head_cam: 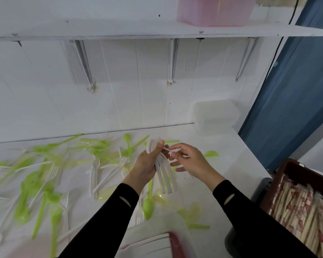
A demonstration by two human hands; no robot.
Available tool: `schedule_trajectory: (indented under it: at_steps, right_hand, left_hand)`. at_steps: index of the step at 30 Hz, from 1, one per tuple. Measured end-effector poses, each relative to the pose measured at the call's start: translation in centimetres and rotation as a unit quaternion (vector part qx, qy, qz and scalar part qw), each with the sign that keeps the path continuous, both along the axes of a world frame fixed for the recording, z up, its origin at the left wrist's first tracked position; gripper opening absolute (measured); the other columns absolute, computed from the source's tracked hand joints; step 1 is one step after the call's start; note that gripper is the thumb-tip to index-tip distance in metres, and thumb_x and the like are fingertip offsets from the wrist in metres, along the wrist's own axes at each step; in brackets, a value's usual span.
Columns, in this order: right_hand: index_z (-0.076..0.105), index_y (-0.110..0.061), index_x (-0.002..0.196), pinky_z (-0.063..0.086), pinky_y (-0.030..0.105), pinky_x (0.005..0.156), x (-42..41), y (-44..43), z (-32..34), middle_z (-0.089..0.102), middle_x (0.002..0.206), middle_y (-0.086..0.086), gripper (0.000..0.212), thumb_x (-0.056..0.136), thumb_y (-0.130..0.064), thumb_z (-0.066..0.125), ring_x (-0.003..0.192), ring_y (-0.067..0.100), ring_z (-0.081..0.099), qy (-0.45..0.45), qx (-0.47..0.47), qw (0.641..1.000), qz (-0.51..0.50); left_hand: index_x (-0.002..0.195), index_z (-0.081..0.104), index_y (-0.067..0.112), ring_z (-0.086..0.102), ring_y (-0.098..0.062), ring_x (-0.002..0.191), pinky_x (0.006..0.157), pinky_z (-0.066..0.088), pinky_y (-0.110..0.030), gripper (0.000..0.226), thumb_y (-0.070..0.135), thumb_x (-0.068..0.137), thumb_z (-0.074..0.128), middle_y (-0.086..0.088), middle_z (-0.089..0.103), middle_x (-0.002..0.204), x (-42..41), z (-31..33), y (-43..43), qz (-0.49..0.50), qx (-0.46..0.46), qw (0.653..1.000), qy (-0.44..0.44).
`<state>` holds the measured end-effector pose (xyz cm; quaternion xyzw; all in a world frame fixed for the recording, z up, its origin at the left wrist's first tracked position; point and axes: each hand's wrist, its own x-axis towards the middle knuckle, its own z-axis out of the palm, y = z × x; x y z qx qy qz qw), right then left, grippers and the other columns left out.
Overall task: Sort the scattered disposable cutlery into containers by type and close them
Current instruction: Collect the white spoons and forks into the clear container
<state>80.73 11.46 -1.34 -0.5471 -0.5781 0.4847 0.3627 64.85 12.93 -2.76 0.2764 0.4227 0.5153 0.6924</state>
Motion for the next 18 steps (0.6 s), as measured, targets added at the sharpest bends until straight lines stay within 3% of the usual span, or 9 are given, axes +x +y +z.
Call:
schedule_trajectory:
  at_steps: [5, 10, 13, 16, 18]
  right_hand:
    - [0.065, -0.026, 0.112, 0.06, 0.031, 0.068, 0.4, 0.0, 0.0, 0.072, 0.092, 0.004, 0.017, 0.099, -0.017, 0.057, 0.08, 0.02, 0.072, -0.024, -0.016, 0.999, 0.042]
    - [0.064, -0.025, 0.108, 0.061, 0.035, 0.068, 0.0, -0.3, -0.1, 0.069, 0.092, 0.009, 0.012, 0.096, -0.022, 0.062, 0.071, 0.023, 0.07, -0.028, -0.027, 0.996, 0.085]
    - [0.06, -0.031, 0.115, 0.06, 0.034, 0.071, 0.1, -0.6, 0.4, 0.071, 0.097, 0.001, 0.017, 0.099, -0.029, 0.057, 0.075, 0.024, 0.073, -0.04, -0.072, 0.987, 0.136]
    - [0.056, -0.035, 0.128, 0.059, 0.03, 0.073, -0.2, -0.6, 0.0, 0.069, 0.107, -0.001, 0.03, 0.099, -0.031, 0.054, 0.085, 0.017, 0.072, -0.064, -0.062, 0.989, 0.121]
    - [0.054, -0.034, 0.129, 0.055, 0.028, 0.071, -0.6, -0.6, -0.9, 0.064, 0.108, -0.005, 0.031, 0.098, -0.029, 0.054, 0.083, 0.015, 0.069, -0.126, -0.005, 0.987, 0.098]
  left_hand:
    - [0.096, 0.065, 0.002, 0.069, -0.022, 0.084, 0.075, 0.059, -0.03, 0.021, 0.023, 0.092, 0.064, -0.009, 0.07, 0.095, -0.2, 0.0, 0.2, 0.031, -0.017, 0.999, -0.019]
    - [0.105, 0.063, -0.001, 0.068, -0.022, 0.078, 0.071, 0.059, -0.033, 0.029, 0.023, 0.088, 0.066, -0.011, 0.068, 0.093, 0.2, 0.1, -0.2, -0.057, -0.013, 0.998, -0.013]
    - [0.103, 0.066, 0.002, 0.068, -0.022, 0.078, 0.075, 0.059, -0.038, 0.028, 0.021, 0.083, 0.071, -0.011, 0.069, 0.094, 0.1, 0.3, -0.4, -0.062, -0.016, 0.998, 0.003]
    - [0.1, 0.066, 0.006, 0.071, -0.028, 0.093, 0.082, 0.057, -0.045, 0.021, 0.021, 0.086, 0.071, -0.013, 0.071, 0.103, -0.3, 1.0, -0.4, 0.036, 0.076, 0.995, 0.053]
    - [0.098, 0.064, 0.007, 0.071, -0.029, 0.087, 0.08, 0.057, -0.042, 0.014, 0.019, 0.091, 0.067, -0.014, 0.072, 0.094, -1.1, 2.3, -0.4, 0.096, 0.152, 0.98, 0.083]
